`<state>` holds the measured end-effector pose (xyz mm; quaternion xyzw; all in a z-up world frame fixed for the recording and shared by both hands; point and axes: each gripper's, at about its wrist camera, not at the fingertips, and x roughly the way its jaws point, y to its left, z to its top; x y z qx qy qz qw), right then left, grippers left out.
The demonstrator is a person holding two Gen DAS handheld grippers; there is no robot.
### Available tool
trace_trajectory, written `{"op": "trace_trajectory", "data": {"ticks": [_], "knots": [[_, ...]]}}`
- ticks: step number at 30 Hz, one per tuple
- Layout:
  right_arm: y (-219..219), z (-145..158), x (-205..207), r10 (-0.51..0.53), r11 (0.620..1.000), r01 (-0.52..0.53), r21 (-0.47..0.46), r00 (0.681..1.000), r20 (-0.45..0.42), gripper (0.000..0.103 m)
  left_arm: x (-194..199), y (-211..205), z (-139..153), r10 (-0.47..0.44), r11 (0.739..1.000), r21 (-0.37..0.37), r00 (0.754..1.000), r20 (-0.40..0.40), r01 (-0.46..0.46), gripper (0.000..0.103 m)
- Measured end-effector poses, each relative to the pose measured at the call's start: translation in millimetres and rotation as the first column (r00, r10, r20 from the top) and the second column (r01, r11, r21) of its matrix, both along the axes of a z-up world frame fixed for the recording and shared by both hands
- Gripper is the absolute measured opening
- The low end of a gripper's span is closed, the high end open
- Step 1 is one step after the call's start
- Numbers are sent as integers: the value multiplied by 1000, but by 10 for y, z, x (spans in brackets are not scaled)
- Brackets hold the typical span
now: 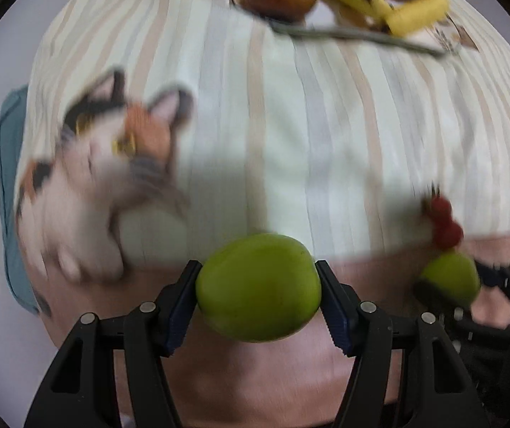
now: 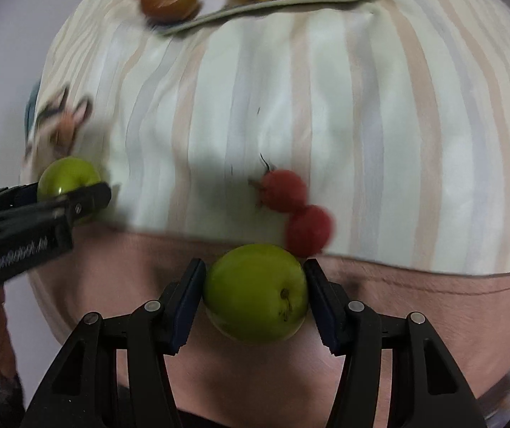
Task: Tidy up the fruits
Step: 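Carry both green apples onto the plate and lower them among the fruit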
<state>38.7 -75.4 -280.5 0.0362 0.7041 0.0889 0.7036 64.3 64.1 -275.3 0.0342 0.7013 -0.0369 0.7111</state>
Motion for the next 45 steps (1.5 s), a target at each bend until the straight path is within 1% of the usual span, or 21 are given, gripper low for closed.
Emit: {"op": "trace_trajectory", "data": {"ticks": [2,6,10,11,13,20,24,25,26,29,32,35,37,38,40,42,45], "knots": [[7,9,-66,39,999,-39,-19,999,-7,59,-164,-9,-62,8,1000,-10,1000,-26,-9,61],[-19,-45,-137,61,998,-61,-33,998,-20,59,-294,-10,-193,15,1000,5,1000,-25,-15,61],[33,-108,-129,52,998,-53,-42,998,-21,59,-293,-6,-239,16,1000,1,1000,-16,-16,61],[61,-125,-133,52,998,-53,-46,998,-20,59,-120,-54,-274,10,1000,4,1000,-15,-10,61],[110,-148,-126,51,997,-52,-54,998,-20,59,-216,-155,-230,4,1000,11,1000,-12,-4,61],[188,-245,-136,31,998,-34,-58,999,-39,60,-241,-240,-370,-11,999,39,1000,-14,12,61],[192,-257,-92,33,997,-35,-66,999,-31,59,-253,-327,-349,1,999,34,1000,0,-1,61],[199,-231,-99,37,997,-38,-66,999,-24,59,-218,-267,-375,2,1000,30,1000,3,-2,61],[198,-207,-121,36,997,-37,-63,999,-20,59,-226,-276,-346,1,1000,23,1000,6,-1,60],[126,-92,-111,19,999,-19,-27,1000,-14,59,-187,-264,-143,7,1000,-7,1000,13,-7,60],[84,134,21,-2,1000,2,4,1000,19,59,-85,-304,64,12,999,-38,999,45,-11,60],[-31,371,167,-30,999,27,36,998,62,59,134,-389,398,20,995,-98,995,96,-11,60],[-134,531,319,-52,998,47,53,994,99,59,290,-450,579,13,993,-122,992,126,3,60],[-189,642,433,-66,996,58,63,990,123,59,432,-497,716,11,990,-141,989,148,10,60],[-328,764,635,-95,993,83,80,983,160,59,669,-562,901,11,985,-171,985,174,19,60],[-482,836,877,-119,991,104,87,975,189,59,998,-546,1052,6,982,-187,981,194,31,60],[-706,914,1208,-187,980,166,112,956,225,59,1533,-592,1157,-17,980,-189,977,210,58,60]]}}
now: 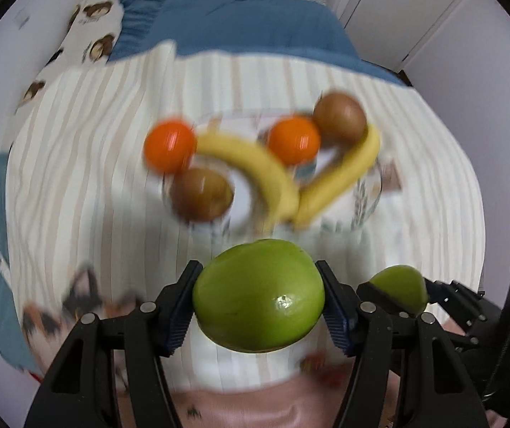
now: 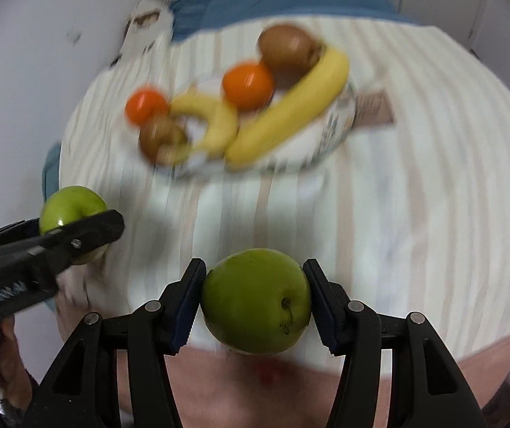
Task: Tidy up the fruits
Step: 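Carry both green apples onto the plate and lower them among the fruit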
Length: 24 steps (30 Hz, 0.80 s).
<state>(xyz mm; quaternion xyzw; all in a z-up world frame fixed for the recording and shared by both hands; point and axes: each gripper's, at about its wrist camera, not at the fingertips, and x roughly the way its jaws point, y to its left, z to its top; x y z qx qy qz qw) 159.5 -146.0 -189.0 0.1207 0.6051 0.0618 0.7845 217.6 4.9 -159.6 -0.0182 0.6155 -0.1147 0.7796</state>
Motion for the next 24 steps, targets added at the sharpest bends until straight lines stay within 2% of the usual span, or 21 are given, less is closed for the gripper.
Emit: {"op": "trace_trajectory", "data": {"ticks": [3,4,10,17,20,24], "knots": [[-165,-69,306,-56,998,56,-3,998,24,59,535,-98,-84,-17,1000,26,1000,-10,17,61],[-199,-97,392,-74,997,74,-9,997,28,59,627,-146,-28,-15,999,28,1000,-18,16,60],[-354,-311,762,-118,990,120,-77,992,35,59,1238,-303,-453,-39,996,80,995,-97,47,60],[-271,-509,887,-113,987,116,-109,993,35,59,1480,-441,-760,-71,992,89,985,-160,86,61],[-250,-535,915,-104,987,108,-119,994,41,59,1522,-426,-805,-68,994,72,985,-162,80,61],[-215,-582,962,-101,987,106,-118,994,49,59,1497,-370,-827,-58,994,86,984,-169,74,63]]}}
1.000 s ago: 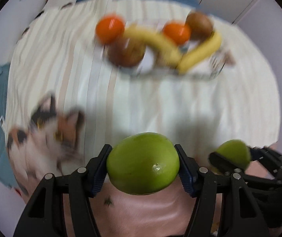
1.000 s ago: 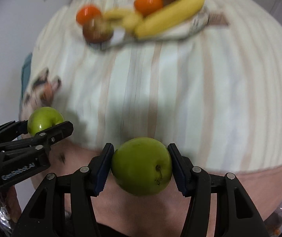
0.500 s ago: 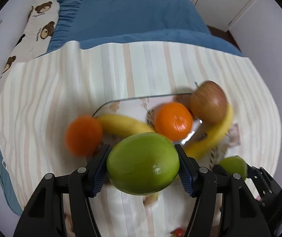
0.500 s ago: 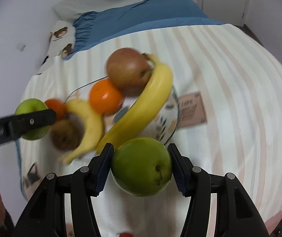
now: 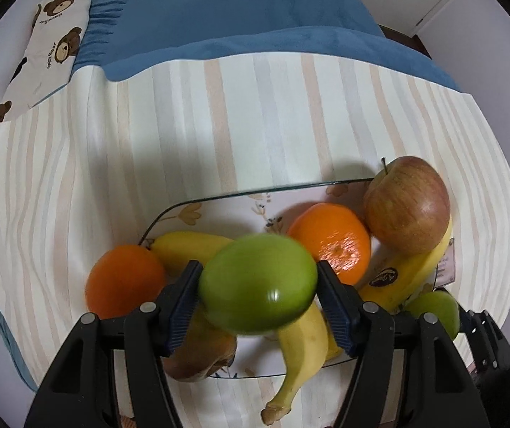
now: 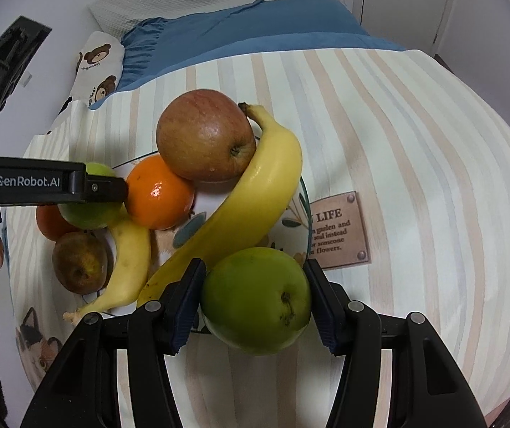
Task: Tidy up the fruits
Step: 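Carry both green apples onto the plate and lower them among the fruit, then open both grippers and lift them away from the plate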
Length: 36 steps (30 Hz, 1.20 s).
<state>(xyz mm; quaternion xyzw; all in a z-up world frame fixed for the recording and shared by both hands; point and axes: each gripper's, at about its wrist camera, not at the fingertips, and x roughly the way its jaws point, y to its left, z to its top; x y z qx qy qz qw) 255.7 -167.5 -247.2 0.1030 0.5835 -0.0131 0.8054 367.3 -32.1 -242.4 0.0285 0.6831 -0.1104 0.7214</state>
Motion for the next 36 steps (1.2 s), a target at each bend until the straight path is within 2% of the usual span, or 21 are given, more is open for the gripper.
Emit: {"op": "trace_trajectory", "data": {"ticks": [7,16,20,23,28,32,36], "knots": [[13,9,9,-2,1000,2,1,1000,15,60,-48,72,-104,4,1000,30,1000,-24,-3,63],[-6,13,13,-20,999,20,25,1000,6,60,-48,193,-1,20,1000,-6,1000,-21,-21,63],[-28,71,30,-29,998,28,50,999,14,70,-27,307,165,31,999,-10,999,17,-31,63],[-50,133,31,-35,998,34,57,999,20,72,-32,405,264,43,999,2,998,50,-44,63],[-81,295,4,-50,996,47,78,998,38,80,-210,500,446,48,998,21,992,116,-51,64],[-75,465,-73,-46,996,41,77,998,52,87,-466,603,593,71,997,9,982,176,-74,85],[-24,605,-191,-30,998,27,53,998,64,91,-736,692,652,92,995,23,973,211,-100,94]]}}
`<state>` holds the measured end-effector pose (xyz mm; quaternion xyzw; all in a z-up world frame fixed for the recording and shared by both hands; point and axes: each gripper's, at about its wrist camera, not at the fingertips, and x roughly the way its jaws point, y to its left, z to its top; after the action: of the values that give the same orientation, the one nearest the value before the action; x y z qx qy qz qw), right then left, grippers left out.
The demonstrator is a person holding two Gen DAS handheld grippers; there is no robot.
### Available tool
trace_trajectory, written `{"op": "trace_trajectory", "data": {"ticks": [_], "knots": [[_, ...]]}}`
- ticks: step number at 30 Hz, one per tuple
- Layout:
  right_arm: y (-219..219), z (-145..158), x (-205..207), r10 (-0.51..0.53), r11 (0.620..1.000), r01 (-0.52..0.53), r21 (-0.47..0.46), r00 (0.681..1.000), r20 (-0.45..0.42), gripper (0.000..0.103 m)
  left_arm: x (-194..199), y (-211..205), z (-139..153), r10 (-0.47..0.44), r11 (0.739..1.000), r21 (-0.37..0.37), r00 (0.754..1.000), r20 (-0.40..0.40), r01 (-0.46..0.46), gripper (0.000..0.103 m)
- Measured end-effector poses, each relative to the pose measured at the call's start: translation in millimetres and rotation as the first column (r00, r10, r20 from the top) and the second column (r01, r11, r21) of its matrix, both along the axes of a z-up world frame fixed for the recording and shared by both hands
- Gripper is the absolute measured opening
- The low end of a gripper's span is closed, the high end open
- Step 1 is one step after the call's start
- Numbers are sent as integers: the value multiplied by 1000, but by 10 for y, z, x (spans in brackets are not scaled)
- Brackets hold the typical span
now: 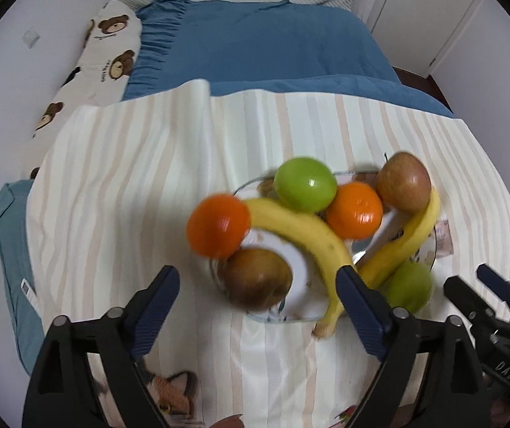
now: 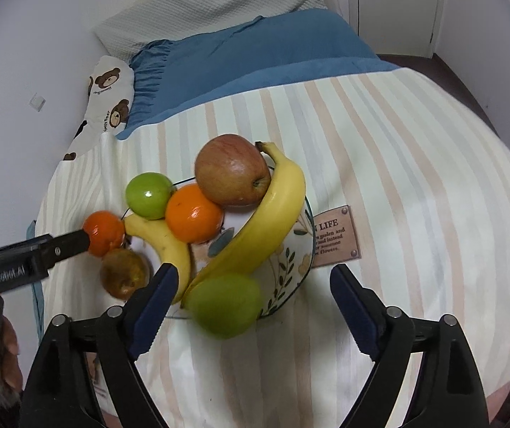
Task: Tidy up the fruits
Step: 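Open both grippers and lift them away from the plate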
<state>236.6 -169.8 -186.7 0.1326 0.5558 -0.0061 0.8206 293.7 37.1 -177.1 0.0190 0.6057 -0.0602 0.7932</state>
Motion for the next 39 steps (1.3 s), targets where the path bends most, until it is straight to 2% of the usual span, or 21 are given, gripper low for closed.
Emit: {"op": "trace_trajectory", "data": {"ticks": [5,12,26,35,39], "knots": [[132,150,-258,34,995,-33,-90,999,8,98,-384,9,81,10,1000,28,999,38,-11,97],[247,493,-727,77,982,-62,-181,994,74,99,-925,2,390,16,1000,23,992,123,-19,97],[303,1452,-1553,116,971,-58,-230,962,247,99,-1768,-26,1265,18,1000,-4,949,313,-17,97],[319,1926,-2025,118,974,-41,-224,933,339,99,-2135,7,1537,39,999,-17,929,369,-35,97],[309,2024,-2154,114,976,-38,-214,928,355,99,-2250,54,1634,56,998,-26,920,388,-50,97]]}}
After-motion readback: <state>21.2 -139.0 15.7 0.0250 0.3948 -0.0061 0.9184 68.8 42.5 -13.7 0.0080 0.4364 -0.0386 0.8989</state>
